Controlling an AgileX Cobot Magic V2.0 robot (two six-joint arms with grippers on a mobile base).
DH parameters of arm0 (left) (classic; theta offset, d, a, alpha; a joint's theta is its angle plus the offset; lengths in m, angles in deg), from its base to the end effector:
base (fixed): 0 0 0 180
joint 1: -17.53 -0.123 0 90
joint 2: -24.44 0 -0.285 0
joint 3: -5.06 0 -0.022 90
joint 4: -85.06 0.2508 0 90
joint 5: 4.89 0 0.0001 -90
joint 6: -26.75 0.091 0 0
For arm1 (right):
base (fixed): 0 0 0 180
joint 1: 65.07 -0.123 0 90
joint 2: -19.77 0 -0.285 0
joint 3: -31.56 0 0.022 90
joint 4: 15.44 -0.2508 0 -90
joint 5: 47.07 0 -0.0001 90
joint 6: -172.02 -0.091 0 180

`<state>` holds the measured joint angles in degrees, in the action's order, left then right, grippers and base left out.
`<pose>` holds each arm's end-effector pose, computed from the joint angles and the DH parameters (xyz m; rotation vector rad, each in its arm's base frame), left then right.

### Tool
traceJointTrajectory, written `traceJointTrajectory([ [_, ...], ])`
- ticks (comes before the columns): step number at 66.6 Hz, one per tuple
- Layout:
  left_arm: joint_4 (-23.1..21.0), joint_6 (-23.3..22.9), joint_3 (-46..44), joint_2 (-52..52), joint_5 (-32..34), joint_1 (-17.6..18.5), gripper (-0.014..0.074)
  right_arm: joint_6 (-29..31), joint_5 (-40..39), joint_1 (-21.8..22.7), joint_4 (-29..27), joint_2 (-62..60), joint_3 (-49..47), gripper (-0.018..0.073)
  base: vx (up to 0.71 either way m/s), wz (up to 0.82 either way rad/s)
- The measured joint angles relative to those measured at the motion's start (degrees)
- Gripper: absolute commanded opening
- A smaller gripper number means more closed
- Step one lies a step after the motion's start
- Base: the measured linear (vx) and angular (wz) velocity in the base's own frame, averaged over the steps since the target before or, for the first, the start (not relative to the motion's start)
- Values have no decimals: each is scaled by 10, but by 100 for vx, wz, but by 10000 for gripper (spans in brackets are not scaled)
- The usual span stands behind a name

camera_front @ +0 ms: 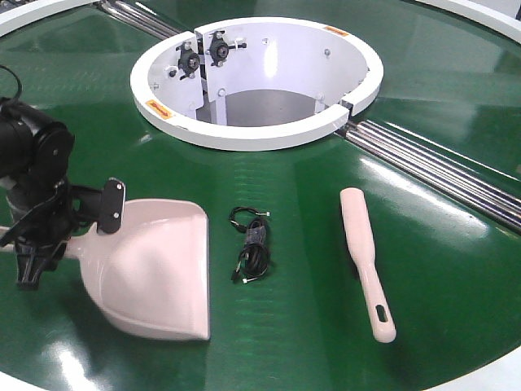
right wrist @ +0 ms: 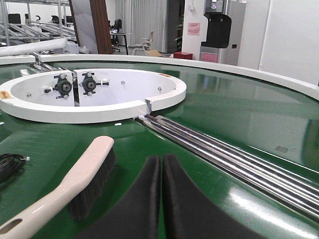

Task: Clean and inspect green conveyor with broom and dustpan
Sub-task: 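Hold the dustpan with the left gripper, lip pressed to the belt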

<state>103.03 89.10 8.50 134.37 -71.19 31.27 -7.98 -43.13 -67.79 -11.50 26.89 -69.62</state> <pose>0.3346 -0.0553 0.2244 -1.9956 -2.2432 -0.3994 0.0568 0.0023 0.1981 -0.0873 1.5661 -0.0203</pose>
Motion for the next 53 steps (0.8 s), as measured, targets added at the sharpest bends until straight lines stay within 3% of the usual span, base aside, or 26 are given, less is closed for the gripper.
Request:
traceJointTrajectory([
  [16, -24, -5, -75, 6, -9, 0, -8, 0, 0, 0, 0, 0, 0, -8, 0, 0],
  [53, -26, 12, -77, 62, -33, 5, -8, 0, 0, 0, 0, 0, 0, -8, 0, 0],
])
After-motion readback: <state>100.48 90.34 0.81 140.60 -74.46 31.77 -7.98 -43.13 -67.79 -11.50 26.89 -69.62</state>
